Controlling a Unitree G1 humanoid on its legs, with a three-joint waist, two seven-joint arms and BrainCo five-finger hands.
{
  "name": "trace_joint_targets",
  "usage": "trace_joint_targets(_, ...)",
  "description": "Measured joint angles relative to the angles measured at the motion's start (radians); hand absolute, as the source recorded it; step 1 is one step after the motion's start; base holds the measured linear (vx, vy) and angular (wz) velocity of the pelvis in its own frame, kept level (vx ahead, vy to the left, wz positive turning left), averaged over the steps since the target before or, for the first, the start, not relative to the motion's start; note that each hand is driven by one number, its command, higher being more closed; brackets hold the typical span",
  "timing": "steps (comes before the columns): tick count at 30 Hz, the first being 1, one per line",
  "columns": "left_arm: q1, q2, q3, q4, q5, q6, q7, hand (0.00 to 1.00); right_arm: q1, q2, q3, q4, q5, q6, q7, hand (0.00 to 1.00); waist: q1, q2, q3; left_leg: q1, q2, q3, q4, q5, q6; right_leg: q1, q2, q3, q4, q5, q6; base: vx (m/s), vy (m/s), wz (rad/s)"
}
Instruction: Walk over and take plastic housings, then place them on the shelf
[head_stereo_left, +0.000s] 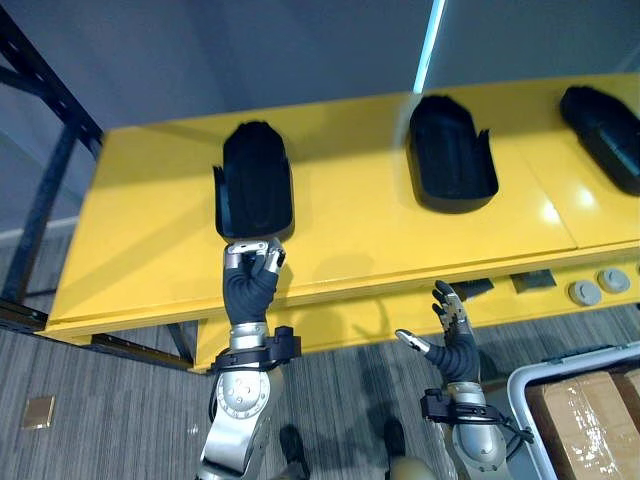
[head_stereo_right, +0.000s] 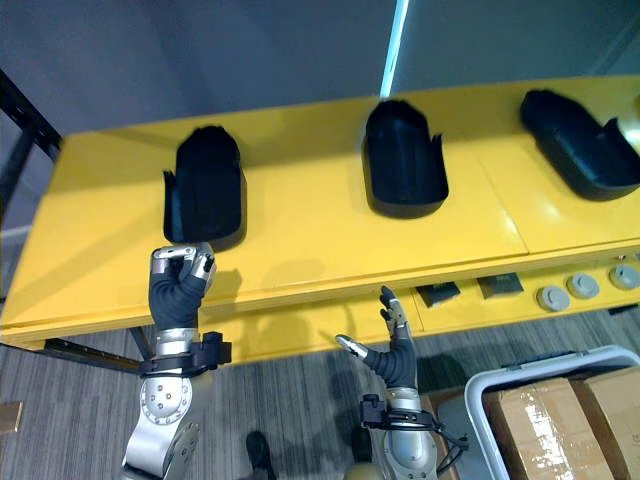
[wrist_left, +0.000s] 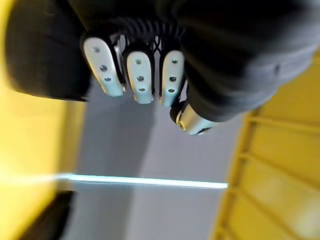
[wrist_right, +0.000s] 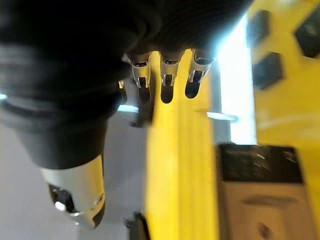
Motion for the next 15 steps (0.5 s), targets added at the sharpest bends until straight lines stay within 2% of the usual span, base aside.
trace_joint_targets(4,0.015,-0.003,-0.017,-0.021,0.004,-0.024,-0.001,0.00,0.003,-0.001,-0.086,-0.007,-0.002,0.000,-0.019,0.00,0.017,-0.002,-0.046,0.048,0.002,0.004,0.000,-0.006,-0.005,0.044,0.001,0.002,-0.002,-0.001,0.000,-0.02,0.003,-0.01)
trace_joint_targets(8,0.057,-0.010,-0.018,-0.015,0.006,-0.025,-0.005,0.00,0.069,0.005,-0.154,-0.058,-0.001,0.000,-0.021,0.00,0.019,-0.004,-0.093,0.070,0.003,-0.009,-0.001,-0.010,-0.012,0.074,0.001,-0.010,-0.002,-0.011,0.008,-0.04,-0.003,0.08)
trace_joint_targets(11,0.064,-0.009,-0.017,0.022,0.050,-0.025,-0.007,0.00,0.102,0.017,-0.197,-0.094,0.000,-0.002,-0.014,0.00,0.016,-0.009,-0.103,0.078,0.008,0.006,-0.001,-0.015,-0.011,0.067,0.004,0.008,0.000,-0.015,0.009,-0.07,0.007,-0.17)
trace_joint_targets(13,0.077,-0.008,-0.012,0.039,0.078,-0.025,-0.007,0.00,0.094,0.022,-0.206,-0.093,0.000,-0.002,-0.008,0.00,0.019,-0.012,-0.107,0.082,0.015,0.049,0.002,-0.023,-0.020,0.033,0.015,0.074,0.008,-0.015,0.010,-0.08,0.014,-0.85)
trace_joint_targets(14,0.090,-0.007,0.014,0.048,0.095,-0.025,-0.004,0.00,0.078,0.021,-0.201,-0.090,0.001,-0.002,-0.003,0.00,0.027,-0.016,-0.107,0.071,0.015,0.055,0.033,-0.055,-0.030,-0.011,0.028,0.153,0.026,-0.013,0.008,-0.09,0.013,-1.65)
trace_joint_targets(15,0.094,-0.004,0.054,0.064,0.106,-0.024,0.003,0.00,0.054,0.015,-0.185,-0.087,0.004,-0.003,-0.003,0.00,0.042,-0.029,-0.099,0.031,0.015,0.031,0.140,-0.120,-0.033,-0.057,0.045,0.236,0.045,0.000,0.002,-0.11,0.018,-1.85)
